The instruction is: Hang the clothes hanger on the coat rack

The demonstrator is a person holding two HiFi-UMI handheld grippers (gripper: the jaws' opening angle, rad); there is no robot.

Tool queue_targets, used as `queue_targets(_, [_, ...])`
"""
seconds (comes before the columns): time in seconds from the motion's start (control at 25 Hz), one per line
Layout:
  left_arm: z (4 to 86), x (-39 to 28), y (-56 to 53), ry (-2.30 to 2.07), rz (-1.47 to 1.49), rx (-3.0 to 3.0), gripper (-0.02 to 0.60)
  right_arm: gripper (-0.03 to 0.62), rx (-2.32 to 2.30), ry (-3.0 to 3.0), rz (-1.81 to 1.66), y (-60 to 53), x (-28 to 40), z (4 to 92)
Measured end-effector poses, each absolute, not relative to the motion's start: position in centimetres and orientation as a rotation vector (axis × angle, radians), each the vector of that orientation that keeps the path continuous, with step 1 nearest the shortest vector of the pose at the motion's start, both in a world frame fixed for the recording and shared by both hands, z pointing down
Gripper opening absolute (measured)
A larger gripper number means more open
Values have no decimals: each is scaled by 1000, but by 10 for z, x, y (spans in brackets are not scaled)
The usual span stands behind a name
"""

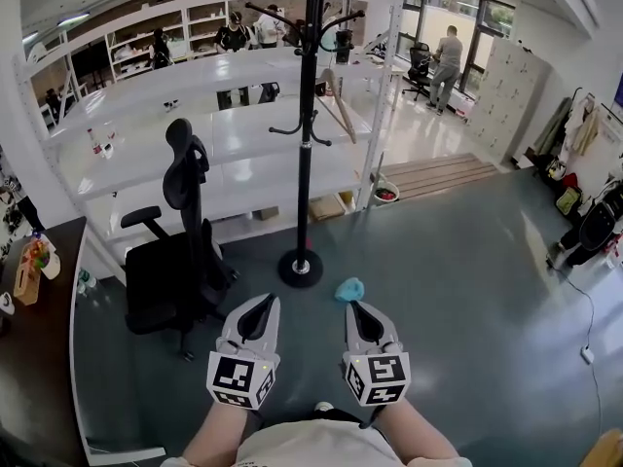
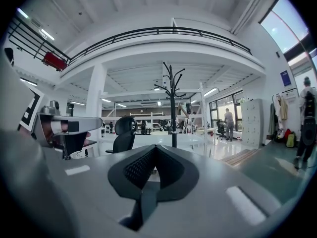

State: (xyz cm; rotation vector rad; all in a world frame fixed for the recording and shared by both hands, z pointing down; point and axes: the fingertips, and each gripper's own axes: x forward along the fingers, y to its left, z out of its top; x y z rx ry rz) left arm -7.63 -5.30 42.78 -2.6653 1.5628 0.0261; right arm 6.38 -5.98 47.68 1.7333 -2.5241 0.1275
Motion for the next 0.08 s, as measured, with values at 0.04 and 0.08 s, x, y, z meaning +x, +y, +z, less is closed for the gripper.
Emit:
queue_targets(0.04, [427,-76,-52,1564,28,-2663,0,25,1732,-2525,126,-58,64,477])
queue_targets(0.08, [426,-75,-50,1564,30,-2660,0,25,1731,-2525,125,-57,65,476])
